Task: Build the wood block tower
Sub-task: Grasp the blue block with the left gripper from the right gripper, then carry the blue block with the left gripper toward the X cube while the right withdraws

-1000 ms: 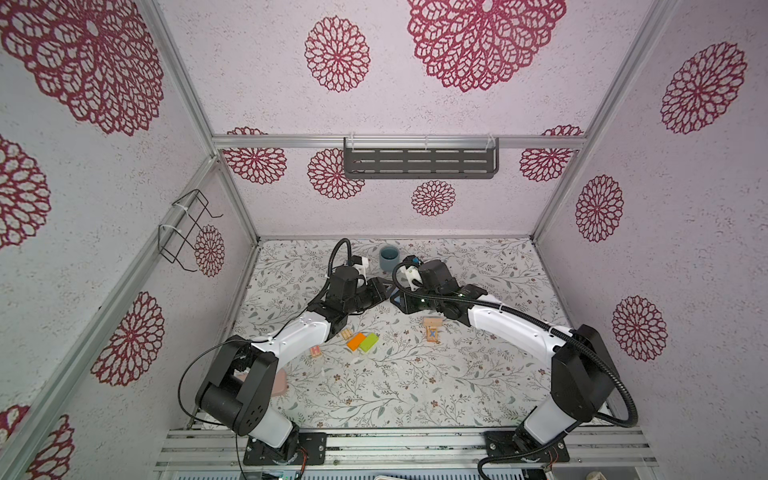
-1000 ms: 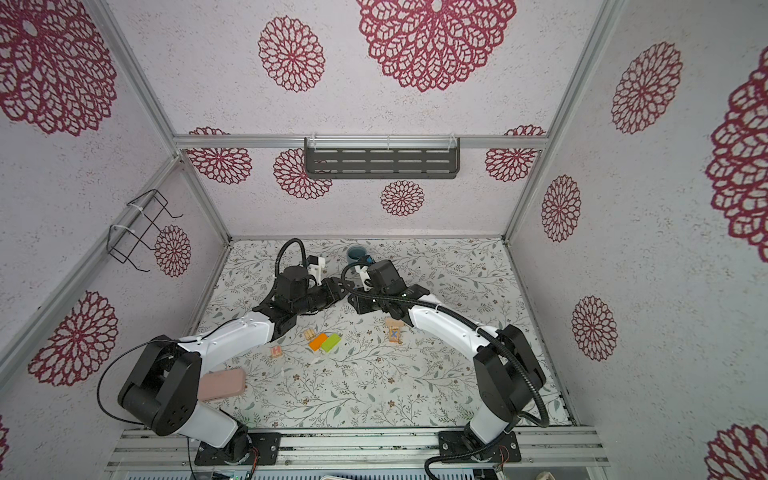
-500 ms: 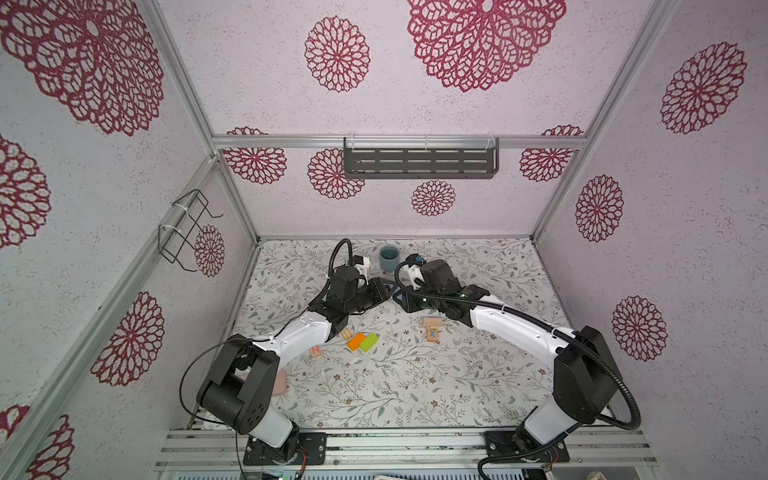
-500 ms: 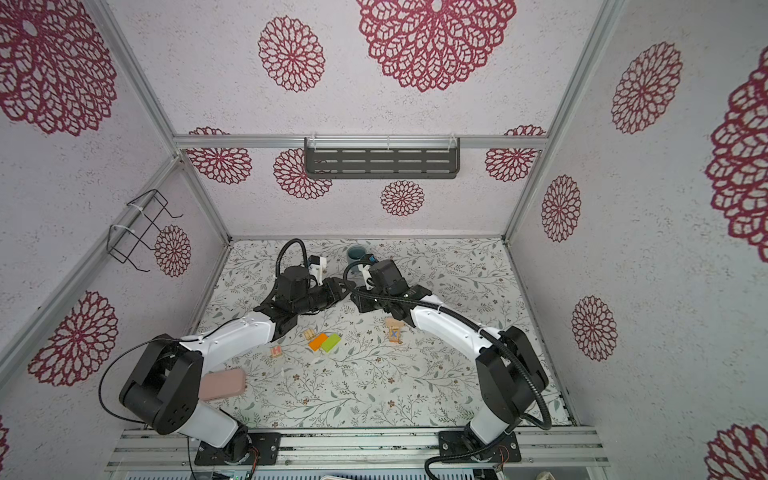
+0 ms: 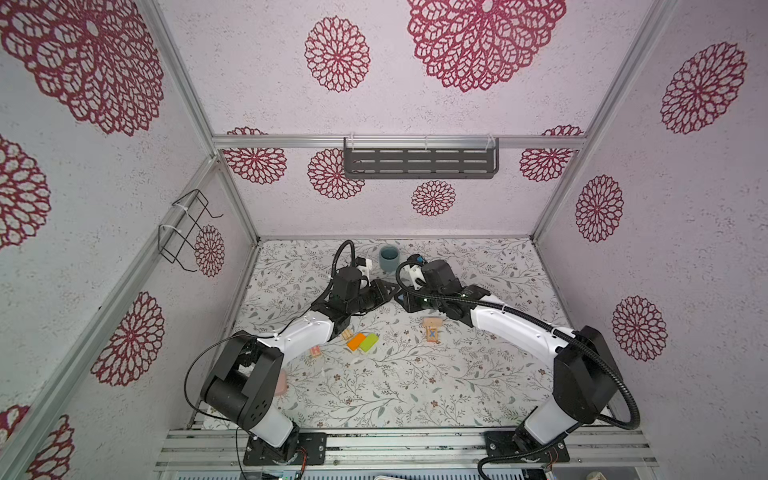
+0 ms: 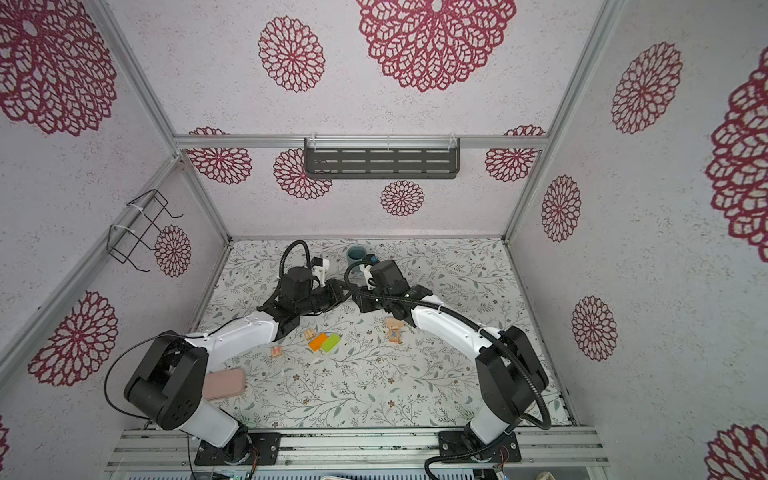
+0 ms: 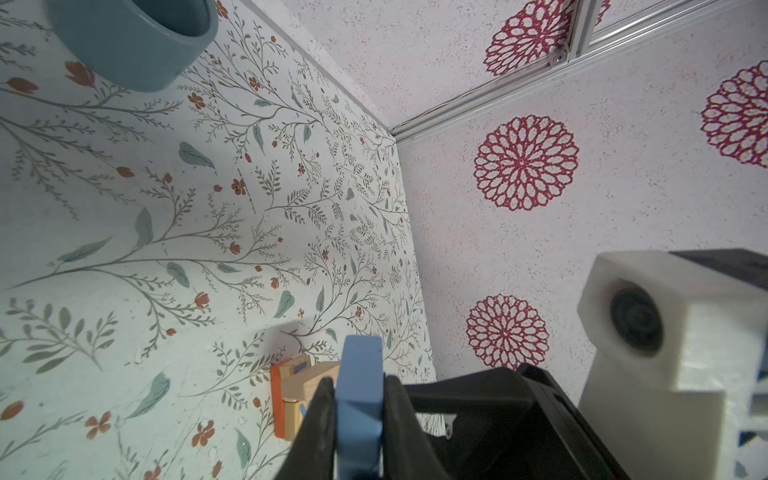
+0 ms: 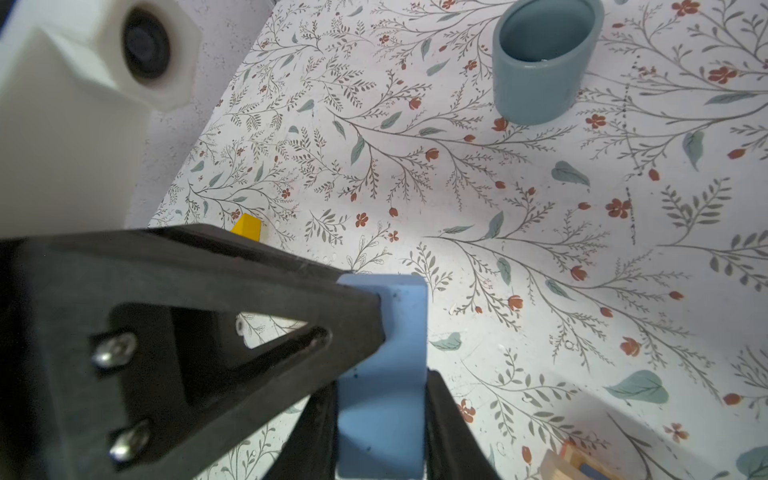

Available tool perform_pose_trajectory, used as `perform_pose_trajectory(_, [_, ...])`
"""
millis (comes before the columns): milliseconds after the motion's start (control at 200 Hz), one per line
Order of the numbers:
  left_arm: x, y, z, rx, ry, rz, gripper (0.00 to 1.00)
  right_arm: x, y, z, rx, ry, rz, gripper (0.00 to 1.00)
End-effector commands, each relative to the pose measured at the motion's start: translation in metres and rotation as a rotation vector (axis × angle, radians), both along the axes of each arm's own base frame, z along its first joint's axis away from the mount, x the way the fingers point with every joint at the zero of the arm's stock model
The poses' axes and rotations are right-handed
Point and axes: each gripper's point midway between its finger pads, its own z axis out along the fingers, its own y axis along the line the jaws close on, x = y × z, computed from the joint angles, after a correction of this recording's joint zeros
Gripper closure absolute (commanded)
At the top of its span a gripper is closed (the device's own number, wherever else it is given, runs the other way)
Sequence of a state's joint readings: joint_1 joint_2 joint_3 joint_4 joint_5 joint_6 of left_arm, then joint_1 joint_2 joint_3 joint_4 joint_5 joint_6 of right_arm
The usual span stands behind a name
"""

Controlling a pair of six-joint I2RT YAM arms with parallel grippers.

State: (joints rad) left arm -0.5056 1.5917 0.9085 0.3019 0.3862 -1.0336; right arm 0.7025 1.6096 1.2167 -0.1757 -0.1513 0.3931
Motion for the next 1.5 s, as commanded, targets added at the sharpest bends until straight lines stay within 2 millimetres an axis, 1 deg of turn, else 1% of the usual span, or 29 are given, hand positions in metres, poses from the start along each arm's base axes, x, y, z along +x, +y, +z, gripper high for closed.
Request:
perform_pose_trajectory(0, [0.001,-0.008,0.009,-0.011,-0.018,-0.018,0.84,0.004,-0.002,0.027,0.041,-0.073,-0.008,0.7])
perform_pose_trajectory(125, [0.001,-0.007,0.009,0.006,-0.019,-0.015,0.85,0.004,-0.003,0.026,0.038,-0.074,0.0,0.63])
perform_pose_trajectory(295, [0.001,-0.003,0.012,0.029,-0.027,-0.01,0.87,0.001,-0.003,0.022,0.02,-0.081,0.03,0.46])
perform_pose_trajectory(375, [0.002,-0.001,0.013,0.041,-0.028,-0.001,0.87,-0.001,-0.003,0.021,0.022,-0.084,0.045,0.41])
perform_pose_trajectory(445, [0.003,0.002,0.017,0.045,-0.038,0.003,0.88,-0.002,-0.003,0.021,0.022,-0.089,0.049,0.36])
perform_pose_trajectory(580, [0.008,0.005,0.027,0.102,-0.058,-0.015,0.88,-0.005,-0.006,0.028,0.026,-0.109,0.055,0.31])
perform_pose_trajectory(670, [0.009,0.006,0.033,0.159,-0.057,-0.056,0.88,-0.009,-0.014,0.038,0.037,-0.132,0.052,0.29])
perform_pose_trajectory(776, [0.009,0.009,0.04,0.24,-0.059,-0.108,0.87,-0.01,-0.034,0.049,0.073,-0.153,0.023,0.28])
perform_pose_trajectory(856, [0.008,0.01,0.046,0.306,-0.063,-0.15,0.87,-0.011,-0.053,0.05,0.103,-0.148,-0.007,0.28])
perform_pose_trajectory(1021, [0.007,0.006,0.057,0.395,-0.085,-0.223,0.87,-0.007,-0.103,0.049,0.17,-0.13,-0.102,0.28])
perform_pose_trajectory(1036, [0.006,0.006,0.058,0.405,-0.087,-0.232,0.87,-0.009,-0.105,0.048,0.177,-0.127,-0.103,0.28])
perform_pose_trajectory(1086, [0.004,0.003,0.06,0.436,-0.097,-0.265,0.87,-0.006,-0.123,0.048,0.199,-0.128,-0.145,0.28])
perform_pose_trajectory(1096, [0.004,0.001,0.063,0.44,-0.105,-0.275,0.87,-0.006,-0.126,0.048,0.205,-0.127,-0.151,0.28])
perform_pose_trajectory(1106, [0.002,0.0,0.061,0.447,-0.101,-0.286,0.86,-0.006,-0.127,0.047,0.209,-0.124,-0.154,0.28])
perform_pose_trajectory(1116, [0.002,-0.001,0.064,0.45,-0.109,-0.296,0.86,-0.005,-0.13,0.047,0.216,-0.123,-0.161,0.28])
perform_pose_trajectory(1181, [-0.005,-0.01,0.065,0.492,-0.134,-0.367,0.85,-0.003,-0.144,0.039,0.263,-0.095,-0.188,0.28])
perform_pose_trajectory(1311, [-0.02,-0.036,0.07,0.589,-0.21,-0.504,0.82,-0.001,-0.156,0.018,0.353,-0.006,-0.194,0.29])
perform_pose_trajectory(1411, [-0.029,-0.055,0.063,0.693,-0.242,-0.599,0.81,0.0,-0.167,0.007,0.39,0.022,-0.226,0.32])
perform_pose_trajectory(1491, [-0.035,-0.07,0.051,0.78,-0.254,-0.673,0.82,0.002,-0.176,0.003,0.432,0.037,-0.258,0.33])
